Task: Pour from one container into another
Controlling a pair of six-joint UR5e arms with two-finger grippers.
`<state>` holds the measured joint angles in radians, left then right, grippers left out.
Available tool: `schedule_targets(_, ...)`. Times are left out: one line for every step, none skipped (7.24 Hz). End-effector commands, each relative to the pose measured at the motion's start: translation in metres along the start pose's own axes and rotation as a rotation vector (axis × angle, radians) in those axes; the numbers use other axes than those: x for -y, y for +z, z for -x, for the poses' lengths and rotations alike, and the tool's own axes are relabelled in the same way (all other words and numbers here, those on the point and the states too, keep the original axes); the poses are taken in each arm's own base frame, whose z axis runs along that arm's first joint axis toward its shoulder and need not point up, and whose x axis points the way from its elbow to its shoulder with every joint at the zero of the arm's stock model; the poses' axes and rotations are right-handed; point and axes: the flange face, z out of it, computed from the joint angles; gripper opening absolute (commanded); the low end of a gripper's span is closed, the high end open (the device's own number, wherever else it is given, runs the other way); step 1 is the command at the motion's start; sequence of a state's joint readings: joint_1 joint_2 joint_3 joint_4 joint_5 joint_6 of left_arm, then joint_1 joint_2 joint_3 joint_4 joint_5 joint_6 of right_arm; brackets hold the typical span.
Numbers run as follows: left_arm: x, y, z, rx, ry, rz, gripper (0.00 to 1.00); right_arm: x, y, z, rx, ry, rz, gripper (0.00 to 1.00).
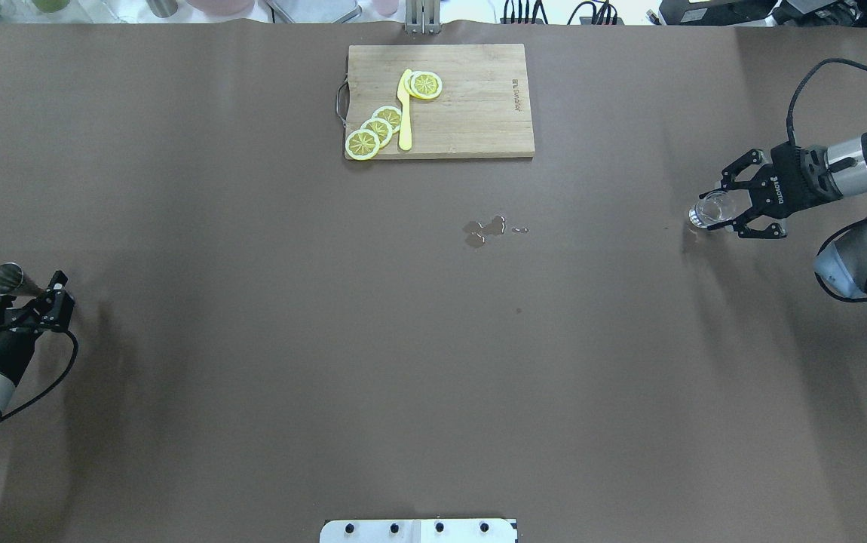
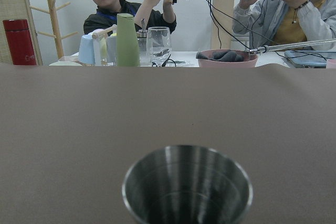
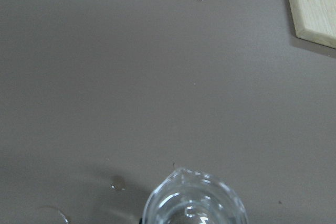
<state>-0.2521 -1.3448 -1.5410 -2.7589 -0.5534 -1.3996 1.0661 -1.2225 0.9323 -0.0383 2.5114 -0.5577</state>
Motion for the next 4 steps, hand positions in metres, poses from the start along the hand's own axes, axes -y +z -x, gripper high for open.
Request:
schedule_targets(0.021, -0.013, 0.009, -0.003, -0.006, -0.004, 0.99, 0.001, 0.0, 0.002, -0.004, -0.005, -0.009, 0.0)
schedule_targets(0.035, -0.021, 0.001, -0.019, -0.026, -0.003, 0.99, 0.002, 0.002, 0.002, -0.003, -0.008, -0.009, 0.0)
schedule_targets(0.039, -0.035, 0.005, -0.026, -0.003, 0.02, 0.99, 0.003, 0.005, 0.003, 0.001, -0.007, -0.011, 0.0)
schedule_targets(0.051, -0.05, 0.003, -0.046, -0.009, 0.033, 0.99, 0.003, 0.006, 0.003, 0.002, -0.006, -0.009, 0.0)
